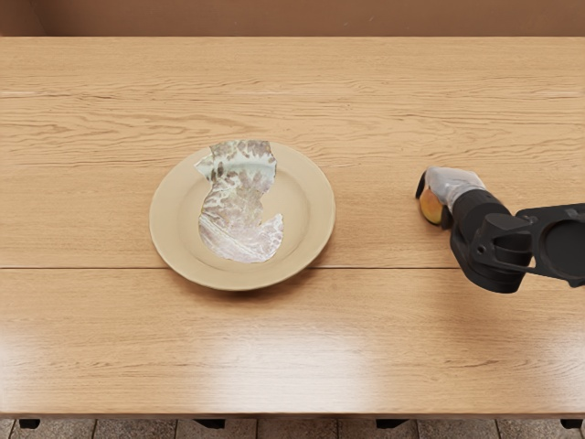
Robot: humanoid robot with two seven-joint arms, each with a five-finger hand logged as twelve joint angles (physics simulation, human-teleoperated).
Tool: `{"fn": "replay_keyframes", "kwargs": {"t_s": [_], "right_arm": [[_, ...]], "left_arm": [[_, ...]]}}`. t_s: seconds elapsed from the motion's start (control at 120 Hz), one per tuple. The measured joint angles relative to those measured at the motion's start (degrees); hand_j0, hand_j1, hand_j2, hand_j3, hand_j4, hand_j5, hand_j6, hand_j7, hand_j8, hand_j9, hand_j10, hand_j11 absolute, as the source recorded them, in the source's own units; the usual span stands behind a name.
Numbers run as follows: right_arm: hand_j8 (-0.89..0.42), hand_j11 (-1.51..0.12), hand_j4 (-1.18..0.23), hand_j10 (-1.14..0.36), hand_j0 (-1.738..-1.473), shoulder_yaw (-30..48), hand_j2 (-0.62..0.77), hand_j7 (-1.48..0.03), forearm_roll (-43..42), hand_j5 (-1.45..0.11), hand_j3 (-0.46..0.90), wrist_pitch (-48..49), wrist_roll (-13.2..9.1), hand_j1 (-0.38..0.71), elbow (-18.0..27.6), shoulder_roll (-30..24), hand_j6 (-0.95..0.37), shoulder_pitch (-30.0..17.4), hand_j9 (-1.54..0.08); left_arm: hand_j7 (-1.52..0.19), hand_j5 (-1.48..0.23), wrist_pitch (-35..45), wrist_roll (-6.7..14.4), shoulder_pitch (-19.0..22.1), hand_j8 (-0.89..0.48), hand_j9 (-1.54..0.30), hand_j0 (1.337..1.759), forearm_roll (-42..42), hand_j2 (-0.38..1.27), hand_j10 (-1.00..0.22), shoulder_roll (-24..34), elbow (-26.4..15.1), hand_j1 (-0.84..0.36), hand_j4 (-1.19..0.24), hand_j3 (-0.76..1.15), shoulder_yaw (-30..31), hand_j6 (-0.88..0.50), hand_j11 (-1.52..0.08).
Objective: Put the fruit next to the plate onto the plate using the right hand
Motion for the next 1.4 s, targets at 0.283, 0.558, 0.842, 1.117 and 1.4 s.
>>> {"fn": "replay_keyframes", "kwargs": {"t_s": [0.283,0.558,0.842,1.117,1.4], "right_arm": [[-0.20,-0.84,-0.44,-0.51,-1.651,0.6,0.01,-0.81,0.1,-0.83,0.00,0.0,0.0,0.22,0.1,-0.1,-0.30,0.2,-0.83],[-0.19,-0.89,-0.44,-0.52,-1.648,4.1,0.00,-0.85,0.1,-0.88,0.00,0.1,0.0,0.20,1.0,-0.4,-0.29,1.9,-0.88],[-0.19,-0.91,-0.44,-0.52,-1.647,4.6,-0.02,-0.87,0.1,-0.89,0.00,0.2,0.0,0.19,7.0,0.6,-0.29,10.5,-0.89],[-0.19,-0.91,-0.44,-0.52,-1.647,4.7,0.00,-0.87,0.3,-0.90,0.00,0.3,0.1,0.19,8.8,8.1,-0.29,16.7,-0.90],[-0.25,-0.90,-0.50,-0.57,-1.649,6.4,0.12,-0.87,0.7,-0.90,0.00,0.3,0.1,0.18,10.3,17.1,-0.34,19.5,-0.91]], "left_arm": [[0.00,0.00,0.0,0.0,0.0,0.00,0.00,1.658,0.0,0.00,0.00,0.0,0.0,0.35,0.00,0.00,0.0,0.00,0.00],[0.00,0.00,0.0,0.0,0.0,0.00,0.00,1.658,0.0,0.00,0.00,0.0,0.0,0.35,0.00,0.00,0.0,0.00,0.00],[0.00,0.00,0.0,0.0,0.0,0.00,0.00,1.658,0.0,0.00,0.00,0.0,0.0,0.35,0.00,0.00,0.0,0.00,0.00],[0.00,0.00,0.0,0.0,0.0,0.00,0.00,1.658,0.0,0.00,0.00,0.0,0.0,0.35,0.00,0.00,0.0,0.00,0.00],[0.00,0.00,0.0,0.0,0.0,0.00,0.00,1.658,0.0,0.00,0.00,0.0,0.0,0.35,0.00,0.00,0.0,0.00,0.00]]}}
